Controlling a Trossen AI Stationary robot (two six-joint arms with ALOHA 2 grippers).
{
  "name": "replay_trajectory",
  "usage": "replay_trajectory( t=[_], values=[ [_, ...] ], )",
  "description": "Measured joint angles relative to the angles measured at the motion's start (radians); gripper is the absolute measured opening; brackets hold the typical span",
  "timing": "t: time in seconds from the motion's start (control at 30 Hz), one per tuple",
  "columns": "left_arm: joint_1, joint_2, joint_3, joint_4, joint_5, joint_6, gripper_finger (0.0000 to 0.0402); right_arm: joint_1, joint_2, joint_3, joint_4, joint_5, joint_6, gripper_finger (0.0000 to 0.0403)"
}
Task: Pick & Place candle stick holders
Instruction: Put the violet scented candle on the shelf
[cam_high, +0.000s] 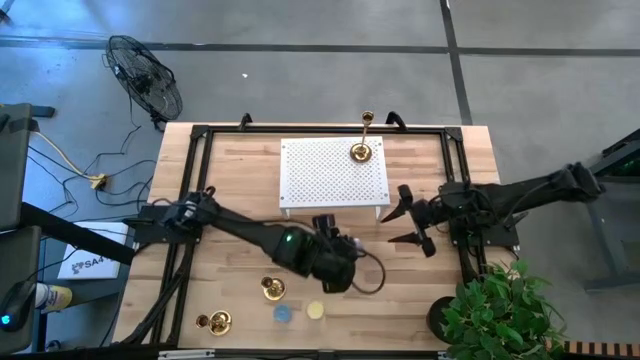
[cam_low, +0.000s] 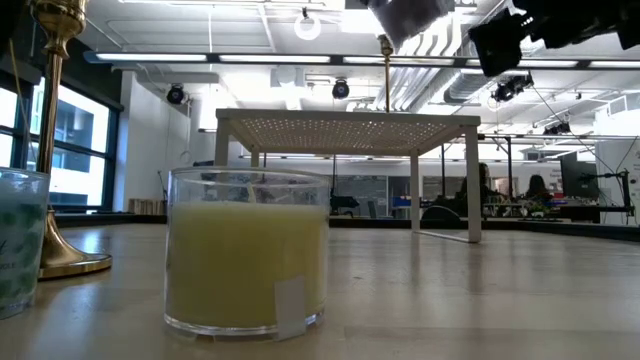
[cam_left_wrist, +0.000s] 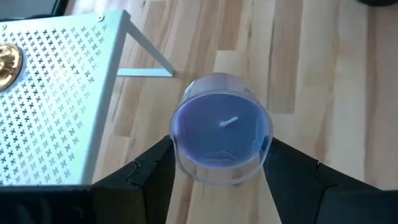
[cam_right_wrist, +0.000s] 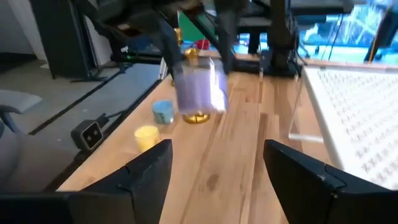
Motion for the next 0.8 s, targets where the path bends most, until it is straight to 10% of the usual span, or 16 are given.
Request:
replay_trajectory(
  t=[0.8],
  values=[
    [0.056, 0.0, 0.0, 0.004, -0.028, 0.151, 0.0206, 0.185, 0.314, 0.242, -0.054, 0.345, -0.087, 0.0247]
  ],
)
